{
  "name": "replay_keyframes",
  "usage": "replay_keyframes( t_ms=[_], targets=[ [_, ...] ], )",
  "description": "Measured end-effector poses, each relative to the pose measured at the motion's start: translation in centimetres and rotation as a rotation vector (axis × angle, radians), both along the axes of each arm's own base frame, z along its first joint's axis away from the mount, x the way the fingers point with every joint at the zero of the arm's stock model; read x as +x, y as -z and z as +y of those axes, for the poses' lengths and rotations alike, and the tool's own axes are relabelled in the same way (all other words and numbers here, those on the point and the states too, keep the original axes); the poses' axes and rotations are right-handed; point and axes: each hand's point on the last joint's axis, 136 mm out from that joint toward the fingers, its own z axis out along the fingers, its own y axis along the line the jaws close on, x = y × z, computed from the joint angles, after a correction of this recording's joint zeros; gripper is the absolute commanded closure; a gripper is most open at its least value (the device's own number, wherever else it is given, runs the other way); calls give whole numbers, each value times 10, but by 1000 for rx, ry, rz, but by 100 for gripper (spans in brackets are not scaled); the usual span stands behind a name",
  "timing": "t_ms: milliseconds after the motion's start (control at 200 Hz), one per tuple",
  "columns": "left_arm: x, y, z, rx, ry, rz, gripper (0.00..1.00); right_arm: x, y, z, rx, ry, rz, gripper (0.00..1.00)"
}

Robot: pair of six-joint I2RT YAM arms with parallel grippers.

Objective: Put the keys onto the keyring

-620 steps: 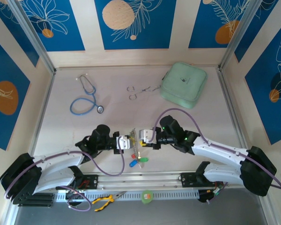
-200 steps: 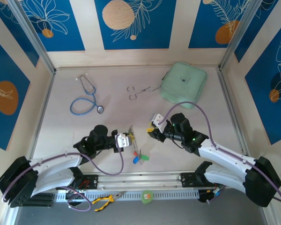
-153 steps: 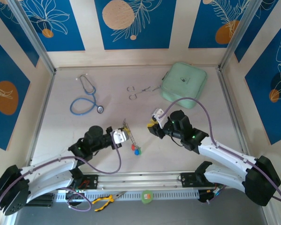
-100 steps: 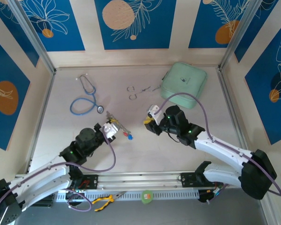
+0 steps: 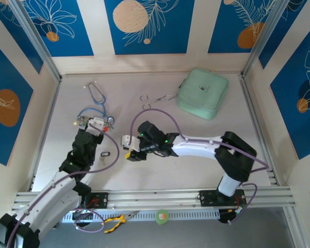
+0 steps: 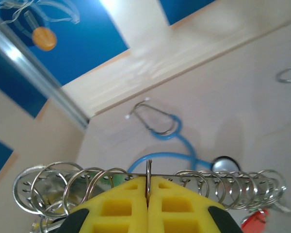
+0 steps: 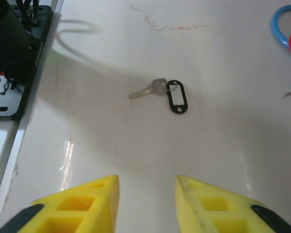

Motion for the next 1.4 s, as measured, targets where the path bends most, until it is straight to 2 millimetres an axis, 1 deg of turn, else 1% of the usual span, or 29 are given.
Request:
replay_keyframes(
  t_ms=[165, 240, 340, 450, 560, 680, 785, 895, 955, 1060, 1135, 1165, 1205, 1260, 1330, 1400],
  targets=[
    [6, -6, 33, -42, -128, -36, 100, 11, 23, 43, -12, -9, 16, 56],
    [7, -9, 43, -52, -162, -53, 100, 16, 30, 62, -13, 1, 29, 55],
    [8, -13, 51, -62, -191, -71, 100, 22, 38, 83, -11, 29, 53, 54],
    [9, -17, 54, -67, -201, -86, 100, 26, 44, 103, -11, 67, 91, 54],
    [10, -22, 53, -73, -193, -98, 100, 28, 49, 120, -9, 102, 137, 53],
    [11, -24, 50, -78, -176, -104, 100, 29, 60, 132, -21, 135, 164, 52],
    [12, -28, 47, -83, -158, -110, 100, 33, 74, 139, -50, 168, 175, 52],
    [11, -35, 46, -91, -147, -128, 100, 39, 89, 141, -94, 194, 176, 53],
    [10, -37, 45, -94, -143, -136, 100, 39, 88, 142, -106, 196, 170, 56],
    [9, -38, 44, -96, -133, -138, 100, 42, 91, 139, -138, 211, 126, 66],
    [9, -37, 43, -96, -124, -134, 100, 43, 93, 135, -150, 213, 78, 76],
    [9, -37, 42, -96, -119, -131, 100, 43, 93, 131, -156, 218, 71, 82],
    [9, -37, 40, -97, -110, -129, 100, 40, 92, 123, -168, 218, 63, 88],
    [9, -36, 38, -98, -96, -122, 100, 36, 93, 106, -195, 230, 66, 94],
    [9, -34, 34, -101, -70, -109, 100, 29, 93, 78, -239, 242, 73, 96],
    [9, -35, 26, -109, -27, -95, 100, 22, 94, 45, -286, 261, 86, 98]
  ],
)
